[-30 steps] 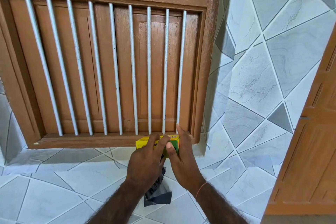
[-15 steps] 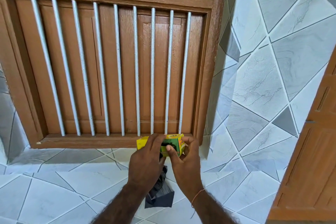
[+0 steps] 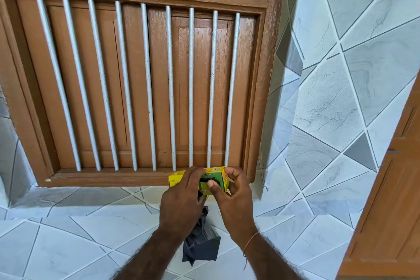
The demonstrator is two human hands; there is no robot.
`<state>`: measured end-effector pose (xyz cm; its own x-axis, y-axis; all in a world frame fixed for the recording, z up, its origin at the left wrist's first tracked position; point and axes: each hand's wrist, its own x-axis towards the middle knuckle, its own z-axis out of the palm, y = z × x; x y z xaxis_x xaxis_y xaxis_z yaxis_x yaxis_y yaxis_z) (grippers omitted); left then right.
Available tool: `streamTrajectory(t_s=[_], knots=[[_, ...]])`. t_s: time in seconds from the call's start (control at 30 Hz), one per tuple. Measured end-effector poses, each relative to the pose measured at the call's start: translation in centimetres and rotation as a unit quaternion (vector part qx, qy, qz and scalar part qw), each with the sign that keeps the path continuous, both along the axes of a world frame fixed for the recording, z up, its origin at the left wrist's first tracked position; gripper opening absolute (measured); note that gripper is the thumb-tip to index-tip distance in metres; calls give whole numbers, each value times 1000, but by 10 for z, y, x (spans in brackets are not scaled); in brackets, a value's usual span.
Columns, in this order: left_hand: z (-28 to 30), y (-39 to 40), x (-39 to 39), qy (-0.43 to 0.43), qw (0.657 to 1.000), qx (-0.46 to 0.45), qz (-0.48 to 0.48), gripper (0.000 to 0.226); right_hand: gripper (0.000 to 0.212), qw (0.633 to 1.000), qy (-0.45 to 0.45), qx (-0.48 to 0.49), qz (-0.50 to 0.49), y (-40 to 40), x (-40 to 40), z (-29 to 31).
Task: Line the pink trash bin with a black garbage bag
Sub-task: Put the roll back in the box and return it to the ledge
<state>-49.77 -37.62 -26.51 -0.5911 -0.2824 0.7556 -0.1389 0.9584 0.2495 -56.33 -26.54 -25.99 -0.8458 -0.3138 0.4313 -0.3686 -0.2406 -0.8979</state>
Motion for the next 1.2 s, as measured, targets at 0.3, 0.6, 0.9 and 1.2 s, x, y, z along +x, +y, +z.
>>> streamTrajectory(t_s=[0.3, 0.6, 0.9, 1.2], knots=[[4, -10, -3, -25, 995, 62, 68, 70, 35, 990, -111, -74, -35, -7, -23, -1], [-21, -33, 0, -79, 923, 374, -45, 13, 31, 961, -265, -55, -54, -5, -57, -46], [-18, -66, 3, -28, 895, 445, 35, 6, 37, 941, -305, 34, -143, -30, -122, -68], [6, -62, 12, 49, 864, 501, 30, 21, 46, 936, -208, 232, -165, -51, -149, -66]])
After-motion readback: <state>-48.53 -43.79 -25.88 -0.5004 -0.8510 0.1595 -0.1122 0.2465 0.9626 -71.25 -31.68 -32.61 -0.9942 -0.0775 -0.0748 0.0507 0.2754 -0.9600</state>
